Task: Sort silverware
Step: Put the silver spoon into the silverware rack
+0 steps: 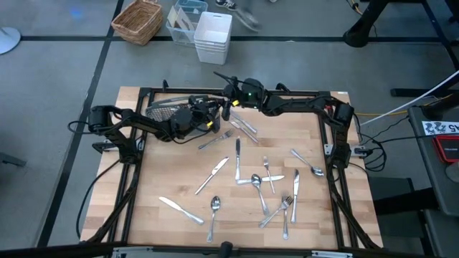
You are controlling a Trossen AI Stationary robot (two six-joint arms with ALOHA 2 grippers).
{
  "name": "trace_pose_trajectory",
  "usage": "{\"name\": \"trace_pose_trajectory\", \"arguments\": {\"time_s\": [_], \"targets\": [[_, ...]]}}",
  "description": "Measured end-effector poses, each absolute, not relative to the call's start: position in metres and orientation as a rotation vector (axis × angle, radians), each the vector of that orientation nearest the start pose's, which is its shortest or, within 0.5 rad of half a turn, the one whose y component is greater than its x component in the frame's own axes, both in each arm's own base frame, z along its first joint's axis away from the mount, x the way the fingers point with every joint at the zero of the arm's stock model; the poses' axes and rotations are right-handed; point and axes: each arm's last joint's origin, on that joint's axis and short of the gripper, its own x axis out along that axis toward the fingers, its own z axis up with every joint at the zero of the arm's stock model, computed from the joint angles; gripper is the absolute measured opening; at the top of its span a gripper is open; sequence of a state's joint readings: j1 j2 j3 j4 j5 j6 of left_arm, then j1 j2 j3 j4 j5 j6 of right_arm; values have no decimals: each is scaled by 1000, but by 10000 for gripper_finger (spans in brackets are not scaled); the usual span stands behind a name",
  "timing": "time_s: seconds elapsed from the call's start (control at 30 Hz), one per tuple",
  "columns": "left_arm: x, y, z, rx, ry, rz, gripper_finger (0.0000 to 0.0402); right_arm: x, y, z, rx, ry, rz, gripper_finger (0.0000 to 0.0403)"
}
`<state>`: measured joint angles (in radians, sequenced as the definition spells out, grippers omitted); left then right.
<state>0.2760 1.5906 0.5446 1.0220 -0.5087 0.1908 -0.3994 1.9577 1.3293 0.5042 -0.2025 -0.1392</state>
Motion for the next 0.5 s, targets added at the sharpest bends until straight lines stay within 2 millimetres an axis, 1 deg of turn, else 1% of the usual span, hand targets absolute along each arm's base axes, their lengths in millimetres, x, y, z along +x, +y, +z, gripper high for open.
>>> {"name": "trace_pose_trajectory", "arguments": {"time_s": [0.1,0.37,0.5], "targets": [[278,93,185,184,83,780,95,419,-164,237,-103,129,-181,101],[278,93,192,201,14,781,95,419,-165,244,-121,62,-178,101],[278,93,192,218,20,781,95,420,-164,245,-122,58,-172,101]]}}
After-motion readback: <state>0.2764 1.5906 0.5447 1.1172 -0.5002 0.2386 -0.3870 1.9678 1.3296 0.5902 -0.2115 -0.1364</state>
